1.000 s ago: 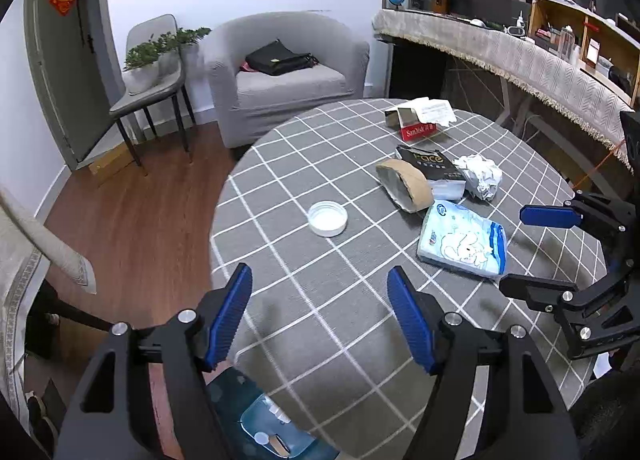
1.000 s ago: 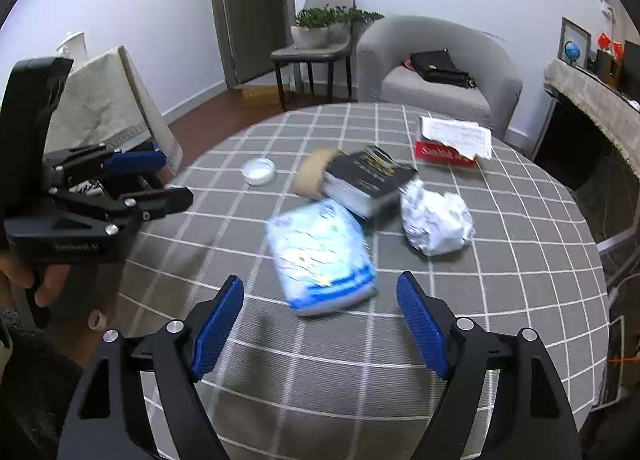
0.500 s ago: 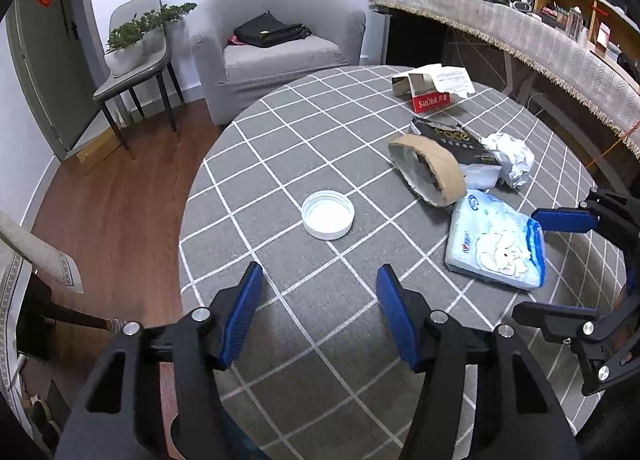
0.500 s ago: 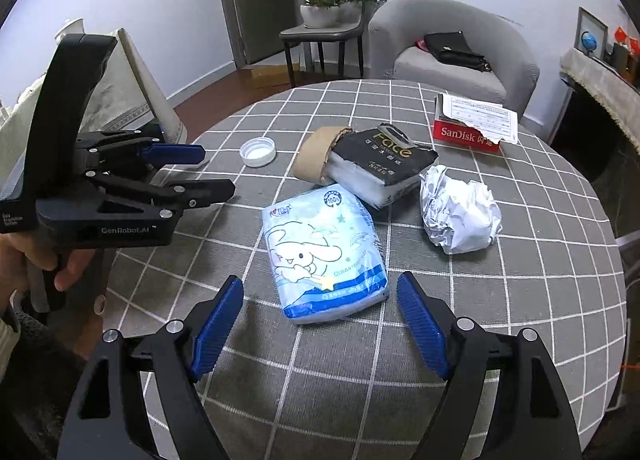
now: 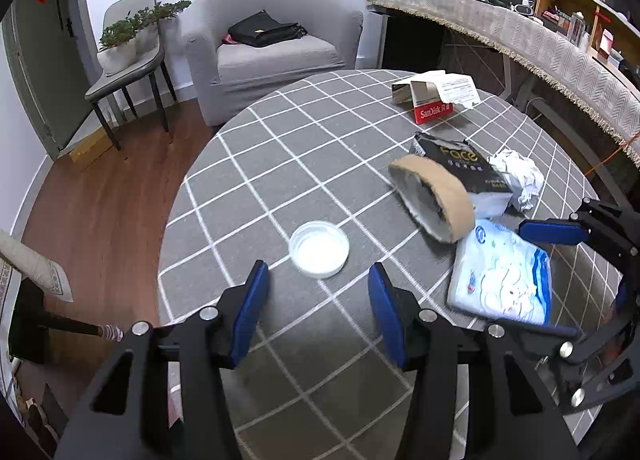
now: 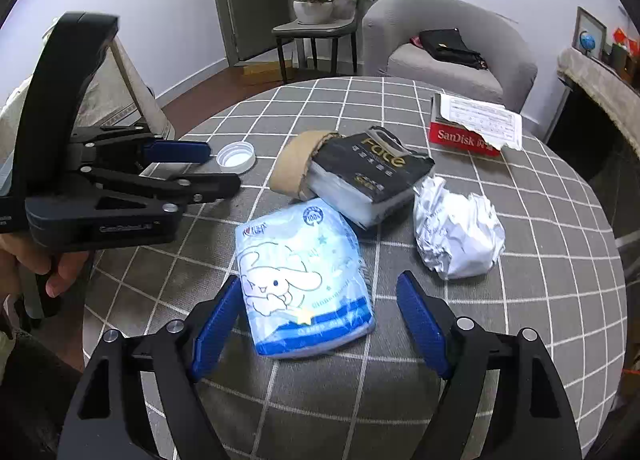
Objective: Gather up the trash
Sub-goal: 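Grasp the white plastic lid with the left tool while the right grasps the blue tissue pack, then release the lid into the teal bin with the left tool while the right carries the pack, then lower the blue tissue pack into the teal bin and open the right tool, then move both tools back over the table toward the remaining trash, then grasp the brown tape roll by its rim with the left tool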
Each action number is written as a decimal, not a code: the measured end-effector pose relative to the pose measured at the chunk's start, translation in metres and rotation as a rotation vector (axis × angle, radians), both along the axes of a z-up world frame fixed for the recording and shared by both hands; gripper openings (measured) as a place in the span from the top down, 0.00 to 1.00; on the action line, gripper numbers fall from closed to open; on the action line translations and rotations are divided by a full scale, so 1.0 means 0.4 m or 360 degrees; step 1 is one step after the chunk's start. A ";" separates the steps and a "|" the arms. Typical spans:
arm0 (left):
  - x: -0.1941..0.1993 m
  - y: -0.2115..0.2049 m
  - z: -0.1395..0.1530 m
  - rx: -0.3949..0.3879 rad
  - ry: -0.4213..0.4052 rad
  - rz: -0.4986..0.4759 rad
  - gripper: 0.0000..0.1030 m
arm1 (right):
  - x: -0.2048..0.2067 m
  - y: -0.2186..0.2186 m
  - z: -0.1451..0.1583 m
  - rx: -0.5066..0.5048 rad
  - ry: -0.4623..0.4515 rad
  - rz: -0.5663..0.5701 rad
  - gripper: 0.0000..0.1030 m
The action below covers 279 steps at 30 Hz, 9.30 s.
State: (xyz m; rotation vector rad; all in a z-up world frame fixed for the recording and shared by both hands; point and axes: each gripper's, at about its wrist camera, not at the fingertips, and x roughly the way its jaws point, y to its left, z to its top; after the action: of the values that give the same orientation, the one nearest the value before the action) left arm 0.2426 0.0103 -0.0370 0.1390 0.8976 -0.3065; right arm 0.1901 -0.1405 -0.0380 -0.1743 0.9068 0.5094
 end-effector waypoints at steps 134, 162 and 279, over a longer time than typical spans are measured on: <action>-0.488 0.603 -0.283 -0.0103 0.0419 0.0754 0.58 | -0.204 0.657 -0.130 -0.0122 0.0389 0.0599 0.52; -0.492 0.607 -0.062 -0.0211 0.0052 0.0774 0.69 | -0.240 0.622 -0.311 -0.0454 0.0543 0.0584 0.33; -0.037 -0.118 0.041 -0.0392 -0.0048 0.0069 0.97 | 0.046 -0.186 0.052 0.0104 -0.0007 -0.0291 0.34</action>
State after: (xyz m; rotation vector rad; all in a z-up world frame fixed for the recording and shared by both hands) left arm 0.2280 -0.0369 -0.0205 -0.1029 0.8248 -0.3707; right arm 0.2086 -0.2149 -0.0172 -0.0327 0.8908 0.3680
